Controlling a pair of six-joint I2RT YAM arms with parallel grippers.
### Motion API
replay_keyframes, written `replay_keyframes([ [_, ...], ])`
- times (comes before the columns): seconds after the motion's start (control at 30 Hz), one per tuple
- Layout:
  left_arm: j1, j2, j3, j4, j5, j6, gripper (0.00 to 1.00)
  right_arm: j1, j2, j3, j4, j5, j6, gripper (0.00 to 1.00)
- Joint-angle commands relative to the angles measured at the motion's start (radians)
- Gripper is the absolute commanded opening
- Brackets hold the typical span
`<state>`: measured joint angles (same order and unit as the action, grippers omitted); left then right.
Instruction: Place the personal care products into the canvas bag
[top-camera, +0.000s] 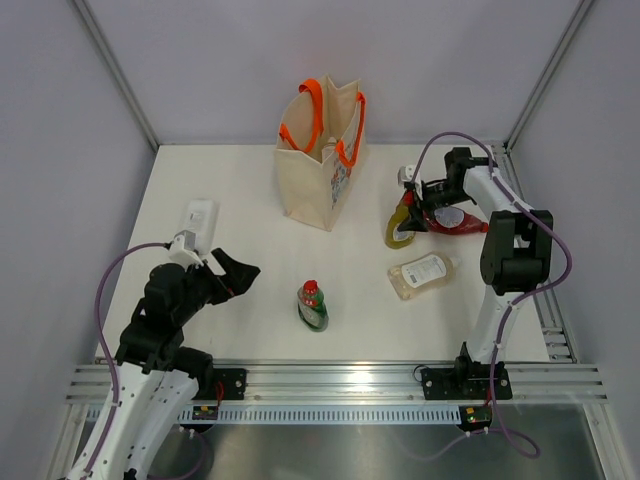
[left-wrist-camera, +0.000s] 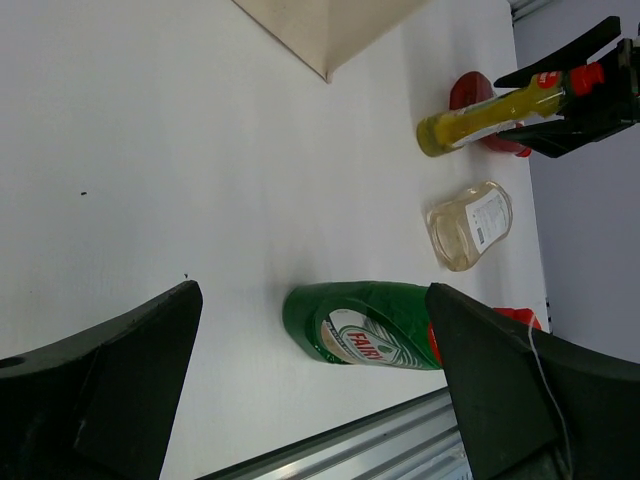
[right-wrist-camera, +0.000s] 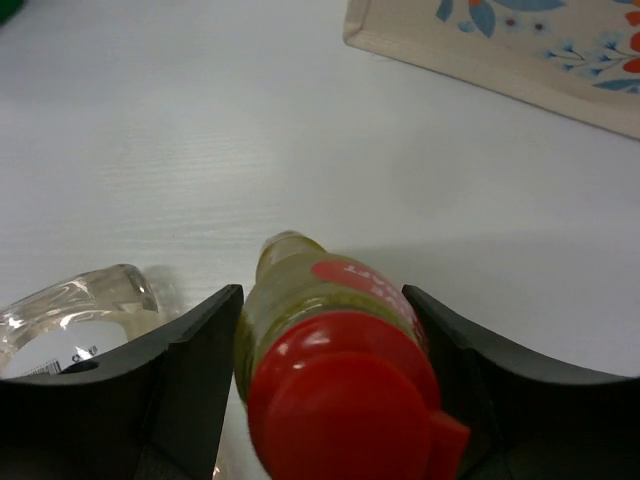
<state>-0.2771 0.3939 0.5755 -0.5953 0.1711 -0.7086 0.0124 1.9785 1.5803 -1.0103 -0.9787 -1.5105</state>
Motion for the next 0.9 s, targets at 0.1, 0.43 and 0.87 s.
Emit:
replay_keyframes([
  [0.1, 0.004, -0.013, 0.015, 0.043, 0.022, -0.011, 0.99, 0.012, -0.056, -0.039, -0.004, -0.058, 0.019, 0.41],
  [0.43, 0.004, -0.018, 0.015, 0.052, 0.057, -0.019, 0.99, 0.018, -0.274, -0.155, 0.317, -0.091, 0.711, 0.00],
  [0.87, 0.004, -0.027, 0.020, 0.068, 0.085, -0.060, 0.99, 0.060, -0.351, -0.045, 0.592, 0.091, 1.673, 0.00],
])
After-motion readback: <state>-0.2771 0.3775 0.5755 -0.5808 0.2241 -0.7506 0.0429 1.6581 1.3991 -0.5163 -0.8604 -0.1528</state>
